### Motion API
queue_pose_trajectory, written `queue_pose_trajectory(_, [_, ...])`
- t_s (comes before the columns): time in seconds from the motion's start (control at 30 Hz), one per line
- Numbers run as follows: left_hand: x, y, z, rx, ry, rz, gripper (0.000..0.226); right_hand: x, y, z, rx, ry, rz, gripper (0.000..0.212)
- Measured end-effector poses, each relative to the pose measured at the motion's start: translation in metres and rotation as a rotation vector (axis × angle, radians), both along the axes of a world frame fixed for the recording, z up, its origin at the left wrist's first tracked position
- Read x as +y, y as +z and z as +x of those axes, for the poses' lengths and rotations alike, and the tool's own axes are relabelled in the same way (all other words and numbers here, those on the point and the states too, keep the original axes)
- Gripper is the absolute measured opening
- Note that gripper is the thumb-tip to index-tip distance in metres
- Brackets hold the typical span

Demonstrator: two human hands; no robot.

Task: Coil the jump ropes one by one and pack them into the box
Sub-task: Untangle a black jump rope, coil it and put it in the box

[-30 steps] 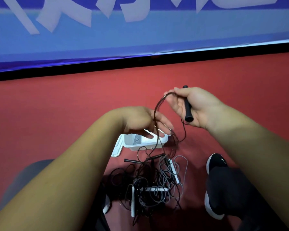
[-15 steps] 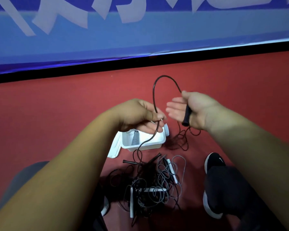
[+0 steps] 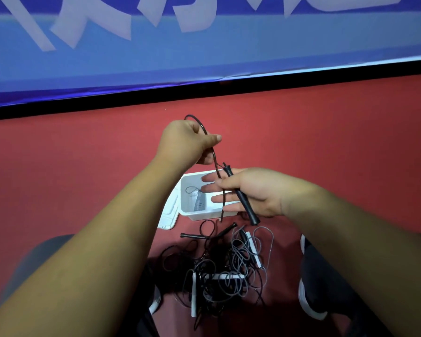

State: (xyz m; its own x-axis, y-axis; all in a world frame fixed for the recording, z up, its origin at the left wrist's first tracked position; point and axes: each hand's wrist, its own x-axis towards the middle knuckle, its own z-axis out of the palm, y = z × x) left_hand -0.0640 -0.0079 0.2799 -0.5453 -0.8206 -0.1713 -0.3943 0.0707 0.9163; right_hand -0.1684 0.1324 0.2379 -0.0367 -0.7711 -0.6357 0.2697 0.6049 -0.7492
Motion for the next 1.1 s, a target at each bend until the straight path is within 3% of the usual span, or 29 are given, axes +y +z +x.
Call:
queue_pose_trajectory(0.17, [-0.009, -0.006, 0.002, 0.052, 0.100, 0.077, 0.027, 0.000, -0.008, 0.001, 0.452, 0.062, -0.037, 0.015])
queue_pose_trajectory(0.3, [-0.012, -0.010, 0.002, 0.143, 0.147, 0.221, 0.032, 0.000, -0.003, 0.004, 0.303, -0.108, -0.100, 0.012])
queue_pose_trajectory(0.4, [-0.011, -0.011, -0.002, 0.071, 0.074, 0.357, 0.045, -0.001, 0.007, 0.000, 0.255, -0.241, -0.148, 0.011])
queue_pose_trajectory(0.5, [-0.008, -0.017, 0.000, -0.195, -0.201, 0.329, 0.033, -0.001, 0.021, -0.012, 0.113, -0.388, -0.199, 0.016])
queue_pose_trajectory(0.6, [0.000, -0.023, 0.011, -0.481, -0.666, 0.234, 0.048, -0.003, 0.030, -0.026, -0.001, -0.523, -0.267, 0.020])
queue_pose_trajectory(0.7, [0.011, -0.021, 0.014, -0.556, -0.928, 0.209, 0.041, -0.003, 0.038, -0.037, -0.106, -0.602, -0.310, 0.021])
queue_pose_trajectory(0.93, [0.015, -0.016, 0.008, -0.410, -0.769, 0.277, 0.012, -0.002, 0.040, -0.052, -0.124, -0.751, -0.315, 0.023])
queue_pose_trajectory(1.1, [0.015, 0.005, 0.007, -0.226, -0.630, 0.345, 0.015, -0.001, 0.030, -0.053, 0.032, -0.723, -0.051, 0.043])
